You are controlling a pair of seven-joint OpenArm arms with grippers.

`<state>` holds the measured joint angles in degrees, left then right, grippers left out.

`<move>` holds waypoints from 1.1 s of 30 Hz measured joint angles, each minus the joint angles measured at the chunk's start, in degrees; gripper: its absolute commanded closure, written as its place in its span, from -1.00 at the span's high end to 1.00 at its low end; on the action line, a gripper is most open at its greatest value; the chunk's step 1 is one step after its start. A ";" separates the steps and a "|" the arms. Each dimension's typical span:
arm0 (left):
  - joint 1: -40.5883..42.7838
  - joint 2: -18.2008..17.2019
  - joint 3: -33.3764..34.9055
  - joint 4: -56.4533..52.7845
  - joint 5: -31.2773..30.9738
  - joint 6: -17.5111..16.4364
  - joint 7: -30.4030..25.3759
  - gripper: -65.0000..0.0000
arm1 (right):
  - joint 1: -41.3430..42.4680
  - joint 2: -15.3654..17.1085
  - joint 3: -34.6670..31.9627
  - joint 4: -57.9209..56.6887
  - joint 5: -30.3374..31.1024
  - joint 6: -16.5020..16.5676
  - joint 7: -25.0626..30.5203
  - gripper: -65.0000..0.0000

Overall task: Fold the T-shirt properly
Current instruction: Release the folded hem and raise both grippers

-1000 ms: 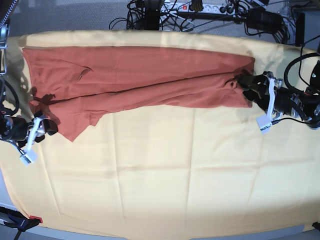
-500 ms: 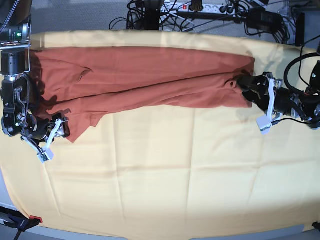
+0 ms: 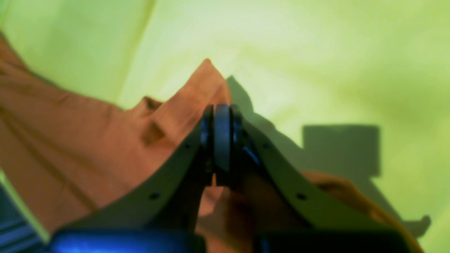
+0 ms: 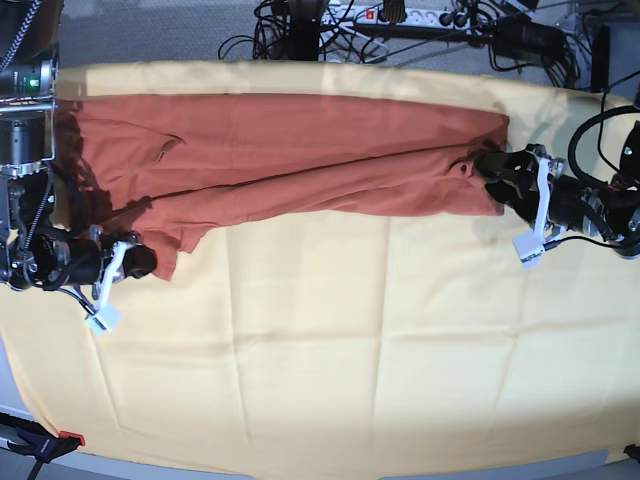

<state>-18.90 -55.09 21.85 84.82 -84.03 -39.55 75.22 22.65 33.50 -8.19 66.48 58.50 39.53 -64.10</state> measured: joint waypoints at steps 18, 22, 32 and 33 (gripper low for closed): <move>0.00 0.00 0.00 -0.04 0.00 0.02 -0.15 0.00 | -17.35 15.78 -0.33 29.11 6.93 0.20 -5.42 -1.00; 0.00 -0.07 0.00 -0.04 0.00 0.02 -0.15 0.00 | -19.89 17.84 -0.33 29.88 6.71 0.20 -6.93 -1.00; -3.85 -0.20 0.00 -0.04 0.00 0.02 0.20 0.00 | -21.90 18.38 -0.33 29.90 0.44 0.17 -6.91 -1.00; -4.31 -0.22 0.00 -0.04 0.00 0.02 0.20 0.00 | -21.90 18.38 -0.33 29.90 0.02 0.17 -6.91 -1.00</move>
<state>-23.20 -55.31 21.85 84.77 -84.03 -39.53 75.42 0.75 51.88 -8.51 96.38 58.52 39.70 -71.00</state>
